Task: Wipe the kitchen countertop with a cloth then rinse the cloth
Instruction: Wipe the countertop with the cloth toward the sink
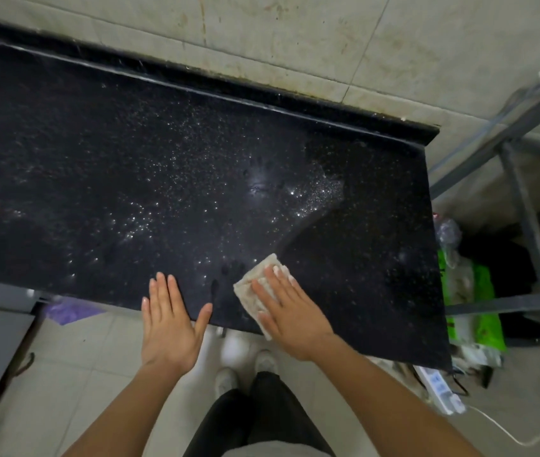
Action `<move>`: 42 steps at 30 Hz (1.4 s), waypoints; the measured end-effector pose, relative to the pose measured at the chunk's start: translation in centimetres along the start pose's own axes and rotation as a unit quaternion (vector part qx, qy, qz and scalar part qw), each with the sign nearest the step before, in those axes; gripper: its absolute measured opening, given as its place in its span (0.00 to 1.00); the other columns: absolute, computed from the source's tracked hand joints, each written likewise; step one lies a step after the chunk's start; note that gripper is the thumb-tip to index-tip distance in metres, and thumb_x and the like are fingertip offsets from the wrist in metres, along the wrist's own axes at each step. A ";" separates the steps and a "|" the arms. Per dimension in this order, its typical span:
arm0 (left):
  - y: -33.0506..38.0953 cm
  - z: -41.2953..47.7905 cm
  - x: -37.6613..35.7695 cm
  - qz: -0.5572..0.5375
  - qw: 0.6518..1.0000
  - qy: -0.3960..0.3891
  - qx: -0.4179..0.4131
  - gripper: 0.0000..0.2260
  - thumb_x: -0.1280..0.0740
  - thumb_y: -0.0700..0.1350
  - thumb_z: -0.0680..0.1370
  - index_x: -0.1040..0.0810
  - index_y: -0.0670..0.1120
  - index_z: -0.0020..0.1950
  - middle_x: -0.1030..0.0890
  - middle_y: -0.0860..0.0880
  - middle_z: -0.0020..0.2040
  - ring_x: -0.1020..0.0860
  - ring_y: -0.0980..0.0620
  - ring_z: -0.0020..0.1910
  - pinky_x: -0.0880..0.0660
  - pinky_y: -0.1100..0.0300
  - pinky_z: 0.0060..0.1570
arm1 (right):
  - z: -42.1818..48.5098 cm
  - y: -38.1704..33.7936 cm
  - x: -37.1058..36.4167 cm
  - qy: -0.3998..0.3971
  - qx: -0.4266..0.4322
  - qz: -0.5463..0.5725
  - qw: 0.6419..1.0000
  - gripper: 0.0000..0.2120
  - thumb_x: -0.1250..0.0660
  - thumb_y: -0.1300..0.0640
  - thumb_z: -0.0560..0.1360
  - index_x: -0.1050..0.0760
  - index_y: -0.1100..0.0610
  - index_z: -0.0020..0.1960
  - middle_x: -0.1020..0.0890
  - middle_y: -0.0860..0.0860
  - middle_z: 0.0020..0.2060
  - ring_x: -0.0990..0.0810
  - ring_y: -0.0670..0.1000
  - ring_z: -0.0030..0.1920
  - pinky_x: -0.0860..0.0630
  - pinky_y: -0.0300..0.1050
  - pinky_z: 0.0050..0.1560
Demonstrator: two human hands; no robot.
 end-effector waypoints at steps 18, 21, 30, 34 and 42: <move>0.3 0.5 0.3 0.021 0.993 -0.112 0.017 0.37 0.58 0.64 0.78 0.72 0.40 0.72 0.71 0.42 0.74 0.71 0.46 0.73 0.68 0.52 0.71 | 0.6 -7.2 -0.5 0.055 -0.220 0.065 0.972 0.30 0.68 0.47 0.80 0.48 0.61 0.76 0.46 0.67 0.73 0.49 0.64 0.74 0.50 0.60 0.73; 0.4 0.4 0.5 0.021 0.992 -0.120 0.015 0.37 0.58 0.63 0.78 0.72 0.40 0.72 0.71 0.41 0.74 0.71 0.46 0.73 0.67 0.52 0.71 | 0.1 -5.6 0.5 0.005 -0.079 0.049 0.996 0.28 0.72 0.45 0.78 0.63 0.55 0.75 0.61 0.60 0.74 0.64 0.60 0.74 0.60 0.55 0.75; 0.4 0.5 0.7 0.032 0.988 -0.146 0.022 0.37 0.60 0.65 0.78 0.74 0.40 0.71 0.74 0.42 0.72 0.73 0.46 0.72 0.69 0.52 0.70 | 0.1 8.4 1.8 -0.045 -0.369 0.060 0.926 0.32 0.72 0.45 0.78 0.61 0.60 0.77 0.60 0.65 0.75 0.66 0.65 0.74 0.66 0.60 0.73; 0.6 0.5 0.9 0.026 0.987 -0.153 0.034 0.36 0.59 0.65 0.78 0.76 0.41 0.68 0.77 0.45 0.69 0.73 0.46 0.72 0.68 0.51 0.71 | 3.6 3.2 2.5 -0.019 -0.378 0.105 0.920 0.29 0.59 0.47 0.82 0.65 0.60 0.76 0.61 0.66 0.74 0.66 0.63 0.74 0.67 0.57 0.72; 0.7 0.7 1.1 0.030 0.981 -0.188 0.047 0.35 0.60 0.65 0.78 0.77 0.43 0.66 0.78 0.45 0.68 0.75 0.48 0.70 0.70 0.51 0.71 | 5.8 0.2 2.7 -0.059 0.044 0.032 0.997 0.32 0.77 0.39 0.71 0.71 0.50 0.72 0.69 0.53 0.71 0.73 0.52 0.71 0.69 0.47 0.72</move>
Point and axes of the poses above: each hand's wrist, its own z-axis towards the middle knuckle, its own x-axis out of the back of the hand, y = z × x, the point moved 5 cm from there along z, towards the middle knuckle
